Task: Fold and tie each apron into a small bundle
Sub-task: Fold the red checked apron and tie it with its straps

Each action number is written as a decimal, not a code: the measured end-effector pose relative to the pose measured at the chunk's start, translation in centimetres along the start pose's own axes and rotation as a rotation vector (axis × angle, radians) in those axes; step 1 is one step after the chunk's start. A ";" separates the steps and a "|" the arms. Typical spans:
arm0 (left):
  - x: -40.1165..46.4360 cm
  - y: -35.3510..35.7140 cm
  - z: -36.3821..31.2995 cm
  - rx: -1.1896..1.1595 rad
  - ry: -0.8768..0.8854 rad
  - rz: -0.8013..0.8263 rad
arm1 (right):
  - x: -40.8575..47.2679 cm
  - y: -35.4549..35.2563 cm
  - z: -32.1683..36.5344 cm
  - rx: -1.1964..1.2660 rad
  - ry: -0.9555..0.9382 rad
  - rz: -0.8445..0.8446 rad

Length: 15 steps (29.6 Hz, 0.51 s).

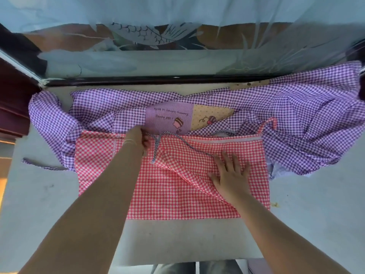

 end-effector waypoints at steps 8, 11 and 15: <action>-11.3 -1.9 -6.4 0.564 0.915 -0.610 | -0.1 -0.9 0.7 0.019 0.040 0.042; -15.3 6.7 -1.2 1.117 1.392 -0.335 | 0.0 -1.6 1.3 0.055 0.041 0.057; -11.4 9.9 3.4 1.646 1.259 -0.052 | 0.4 -1.9 1.8 0.086 0.055 0.106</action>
Point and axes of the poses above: each hand's wrist, its own x-axis towards the middle knuckle, its own y-axis out of the palm, z = x × y, the point moved 10 cm from there along x, towards the middle knuckle, and after that the axes turned 5 degrees about x, right-handed, at the moved point
